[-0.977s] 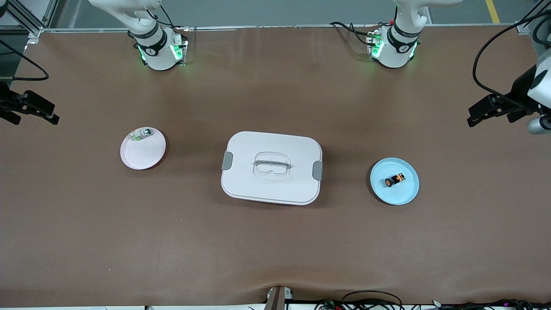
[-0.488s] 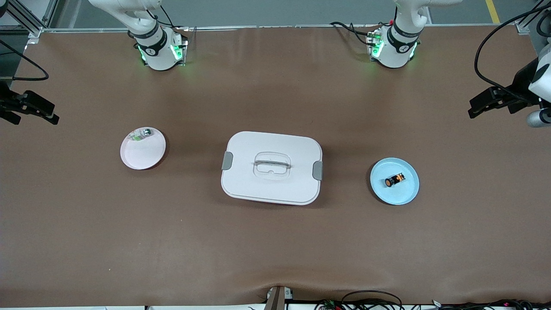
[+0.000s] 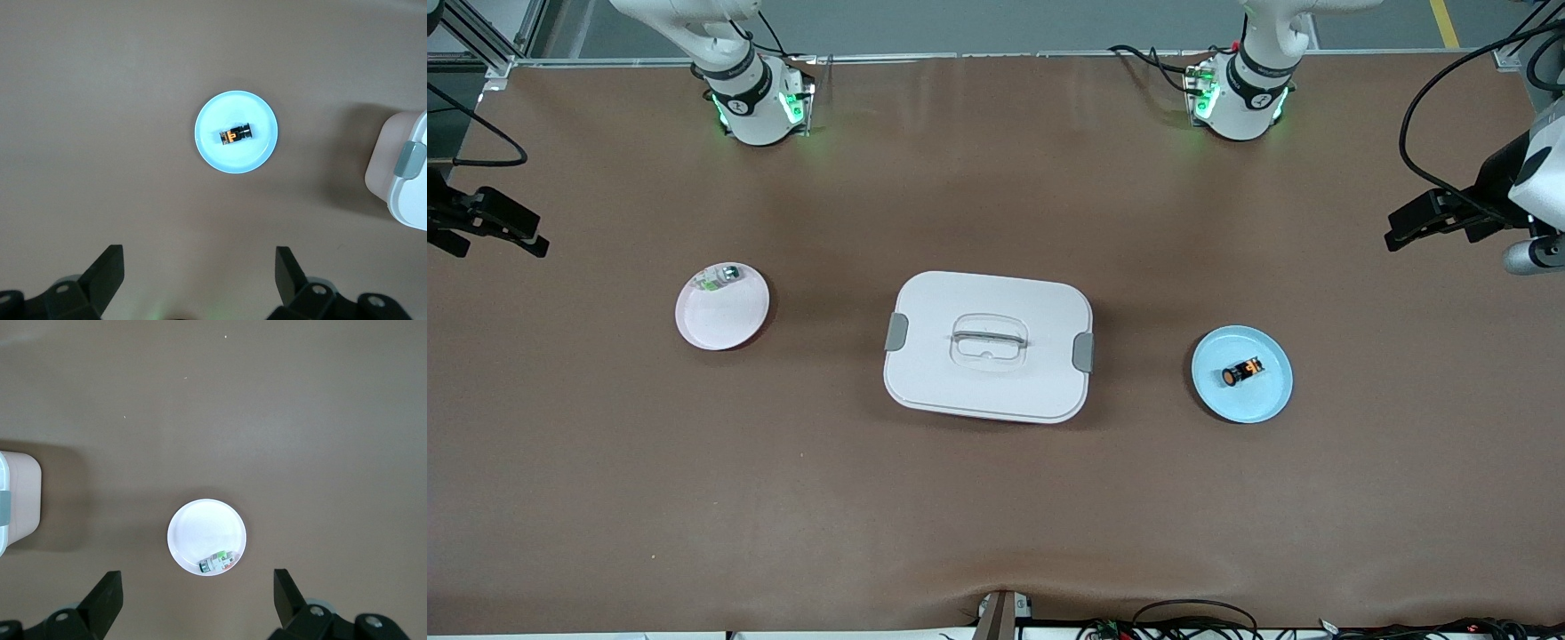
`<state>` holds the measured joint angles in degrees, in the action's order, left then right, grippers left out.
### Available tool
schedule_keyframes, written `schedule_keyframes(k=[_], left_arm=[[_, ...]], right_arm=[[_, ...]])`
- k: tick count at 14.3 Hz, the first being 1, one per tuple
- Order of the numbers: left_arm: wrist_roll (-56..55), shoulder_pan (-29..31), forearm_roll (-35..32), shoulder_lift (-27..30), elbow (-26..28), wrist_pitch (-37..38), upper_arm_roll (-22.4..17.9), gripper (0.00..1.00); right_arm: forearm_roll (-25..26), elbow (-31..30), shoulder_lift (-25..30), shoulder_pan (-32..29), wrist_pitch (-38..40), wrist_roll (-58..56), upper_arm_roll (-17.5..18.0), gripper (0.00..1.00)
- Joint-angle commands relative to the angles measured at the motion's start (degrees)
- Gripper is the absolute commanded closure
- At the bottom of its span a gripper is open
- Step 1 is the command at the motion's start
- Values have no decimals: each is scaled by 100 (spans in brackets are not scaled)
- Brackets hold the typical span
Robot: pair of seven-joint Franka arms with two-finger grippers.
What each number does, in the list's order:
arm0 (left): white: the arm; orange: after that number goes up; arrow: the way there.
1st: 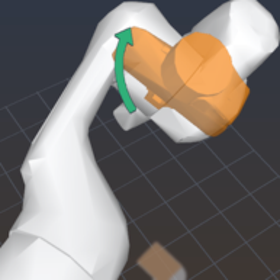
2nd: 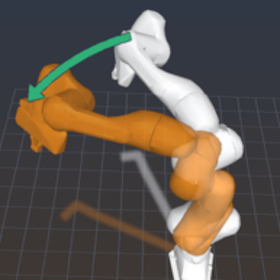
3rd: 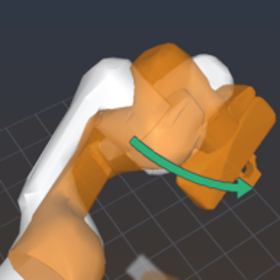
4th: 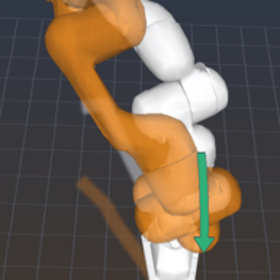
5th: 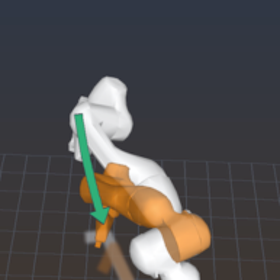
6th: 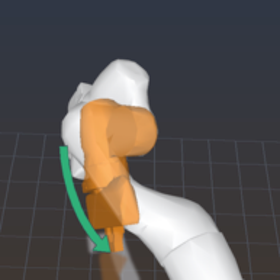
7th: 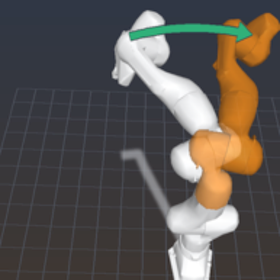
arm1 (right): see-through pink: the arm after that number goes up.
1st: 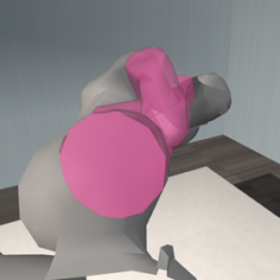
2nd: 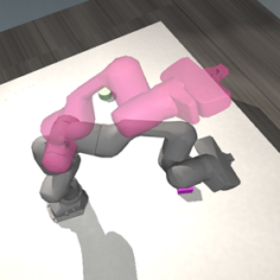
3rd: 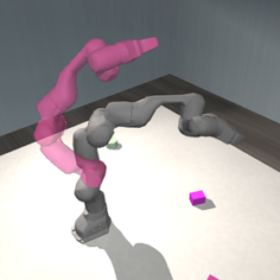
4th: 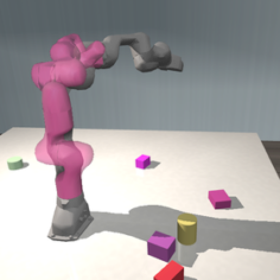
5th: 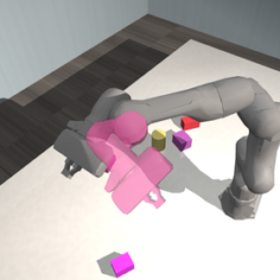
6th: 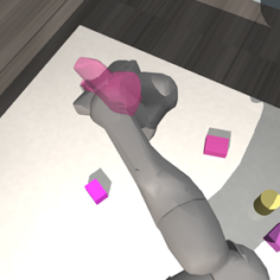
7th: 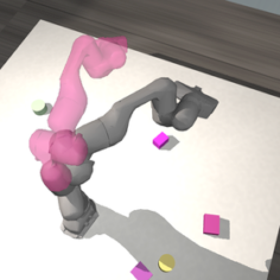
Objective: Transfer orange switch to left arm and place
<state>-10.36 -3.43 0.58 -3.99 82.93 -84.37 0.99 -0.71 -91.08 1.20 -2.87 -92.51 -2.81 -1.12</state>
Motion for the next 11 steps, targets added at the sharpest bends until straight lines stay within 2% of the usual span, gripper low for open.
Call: schedule_keyframes(k=[1,11], left_arm=[[-19,-26,109,-32,-102,61,-37,0],[7,-17,30,-23,-84,246,-20,0]], right_arm=[[28,91,-6,-56,75,-35,32,0],[28,99,-6,-56,75,-35,32,0]])
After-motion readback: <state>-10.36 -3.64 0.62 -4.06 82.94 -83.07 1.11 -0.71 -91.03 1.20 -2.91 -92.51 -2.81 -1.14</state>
